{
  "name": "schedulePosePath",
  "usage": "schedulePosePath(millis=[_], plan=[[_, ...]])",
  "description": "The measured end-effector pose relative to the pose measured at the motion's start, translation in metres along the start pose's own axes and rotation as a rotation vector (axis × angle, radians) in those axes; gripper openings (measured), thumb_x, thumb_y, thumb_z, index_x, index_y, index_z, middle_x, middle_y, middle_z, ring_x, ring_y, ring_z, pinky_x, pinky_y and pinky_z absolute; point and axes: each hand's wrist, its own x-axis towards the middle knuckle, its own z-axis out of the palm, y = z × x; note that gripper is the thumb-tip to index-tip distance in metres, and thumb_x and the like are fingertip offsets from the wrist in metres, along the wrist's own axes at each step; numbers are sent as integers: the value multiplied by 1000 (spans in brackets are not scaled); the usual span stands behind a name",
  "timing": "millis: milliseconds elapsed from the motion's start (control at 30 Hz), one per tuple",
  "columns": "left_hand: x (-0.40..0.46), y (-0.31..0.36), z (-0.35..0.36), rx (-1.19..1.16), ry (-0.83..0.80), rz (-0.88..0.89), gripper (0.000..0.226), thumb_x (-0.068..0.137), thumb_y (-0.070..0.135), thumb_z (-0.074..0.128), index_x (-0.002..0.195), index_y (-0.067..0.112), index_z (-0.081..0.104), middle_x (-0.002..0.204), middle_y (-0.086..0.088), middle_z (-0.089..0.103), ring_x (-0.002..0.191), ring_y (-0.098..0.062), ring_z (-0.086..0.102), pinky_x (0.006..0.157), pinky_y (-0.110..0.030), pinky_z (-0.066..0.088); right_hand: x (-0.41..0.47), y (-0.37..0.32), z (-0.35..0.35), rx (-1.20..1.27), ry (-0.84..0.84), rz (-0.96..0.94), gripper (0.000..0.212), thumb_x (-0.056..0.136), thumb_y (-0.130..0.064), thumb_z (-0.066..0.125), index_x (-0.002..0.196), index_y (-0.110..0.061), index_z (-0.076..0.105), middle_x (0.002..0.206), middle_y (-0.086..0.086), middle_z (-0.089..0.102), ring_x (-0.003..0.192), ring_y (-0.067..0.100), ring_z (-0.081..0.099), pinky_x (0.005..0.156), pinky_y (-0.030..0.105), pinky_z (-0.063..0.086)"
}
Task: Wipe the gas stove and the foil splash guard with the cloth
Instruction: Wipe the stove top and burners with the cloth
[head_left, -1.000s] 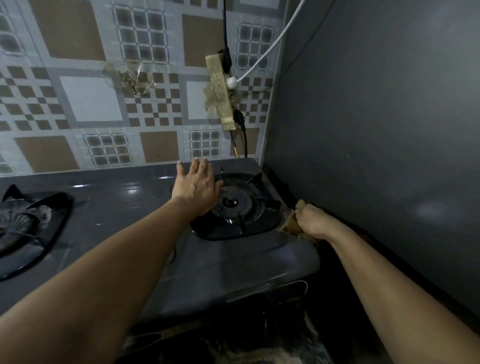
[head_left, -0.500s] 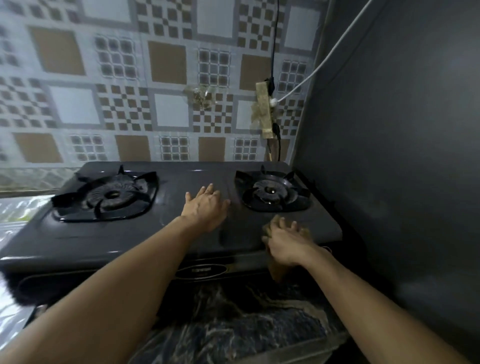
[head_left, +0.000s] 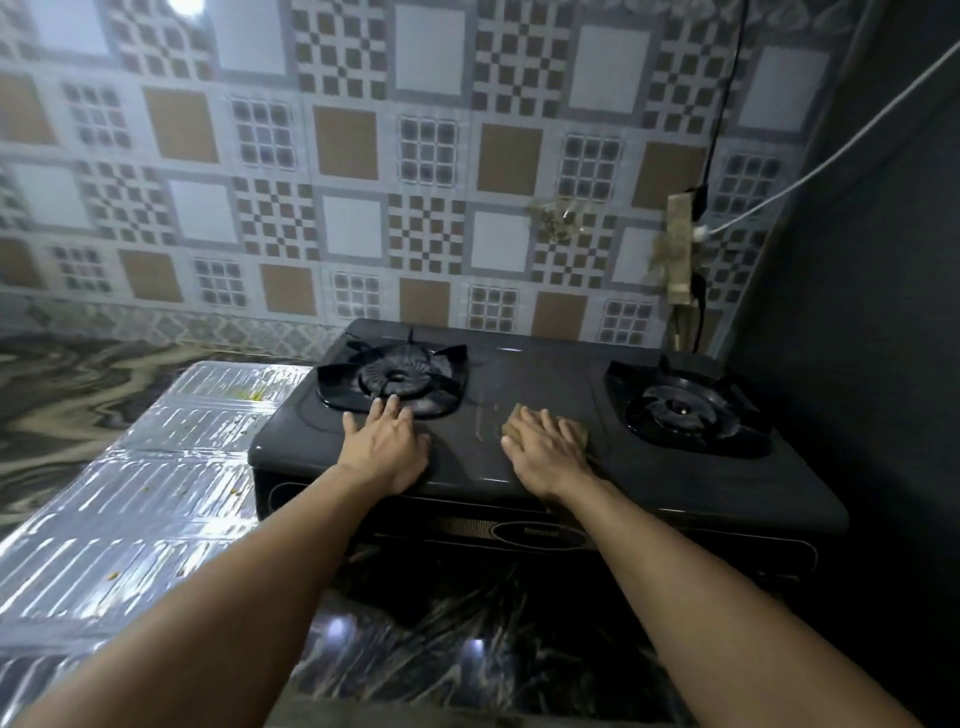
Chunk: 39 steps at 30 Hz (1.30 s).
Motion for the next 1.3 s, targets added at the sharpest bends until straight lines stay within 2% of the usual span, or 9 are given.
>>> schedulePosePath(millis=[233, 500, 567, 667, 800, 967, 1033, 1167, 1300], plan=[[25, -40, -6, 8, 222, -74, 62, 97, 36, 38, 150, 8, 24, 162, -11, 10, 150, -27, 6, 119, -54, 6, 91, -20, 1, -34, -70, -16, 58, 101, -41, 24, 152, -16, 19, 163, 2, 9, 149, 27, 4, 120, 45, 0], [63, -63, -4, -1, 224, -182, 59, 98, 38, 36, 148, 7, 25, 162, -11, 11, 150, -25, 5, 119, -54, 3, 179, -9, -11, -82, -179, -139, 53, 104, -36, 15, 154, -17, 14, 163, -1, 2, 150, 25, -2, 120, 45, 0], [70, -69, 1, -4, 197, -200, 53, 99, 39, 34, 142, 7, 34, 163, -10, 10, 151, -23, 4, 118, -56, 3, 199, -6, -13, -81, -189, -164, 52, 104, -36, 15, 154, -20, 13, 163, -3, 2, 150, 22, -2, 120, 43, -1], [78, -75, 7, 59, 163, -197, 38, 99, 35, 33, 115, 10, 57, 163, -10, 10, 151, -24, 5, 116, -59, 7, 216, -4, -13, -82, -179, -185, 53, 103, -35, 16, 154, -20, 13, 163, -3, 2, 150, 20, 0, 121, 43, -2], [81, -76, -1, 68, 254, -168, 31, 93, 25, 38, 104, 7, 62, 153, -12, 37, 142, -23, 31, 113, -52, 21, 201, 0, -6, -100, -169, -206, 55, 103, -34, 19, 154, -16, 12, 163, 1, 2, 150, 20, -1, 121, 42, -3], [82, -80, -12, 72, 151, -169, 34, 90, 29, 35, 105, 10, 60, 148, -9, 41, 134, -22, 37, 109, -49, 29, 141, -10, 7, -89, -133, -224, 61, 99, -31, 27, 154, -13, 9, 163, 3, 1, 150, 20, -2, 121, 40, -5], [82, -81, -15, 54, 74, -174, 35, 91, 29, 37, 111, 9, 58, 150, -8, 35, 138, -21, 31, 111, -52, 26, 108, -20, 12, -71, -110, -221, 62, 98, -33, 28, 154, -12, 10, 163, 4, 2, 150, 20, -2, 121, 41, -5], [77, -88, -23, -38, -51, -183, 43, 94, 31, 32, 128, 11, 50, 157, -3, 22, 144, -17, 23, 114, -63, 6, 51, -45, 22, -73, -60, -218, 64, 98, -33, 30, 154, -10, 10, 163, 5, 3, 150, 21, -2, 121, 41, -4], [47, -91, -31, -151, 85, -219, 43, 97, 27, 33, 135, 12, 47, 153, -7, 32, 141, -22, 30, 116, -57, 9, 18, -77, 38, -37, 8, -292, 58, 100, -32, 32, 153, -13, 16, 163, 3, 9, 150, 20, 3, 120, 36, -4]])
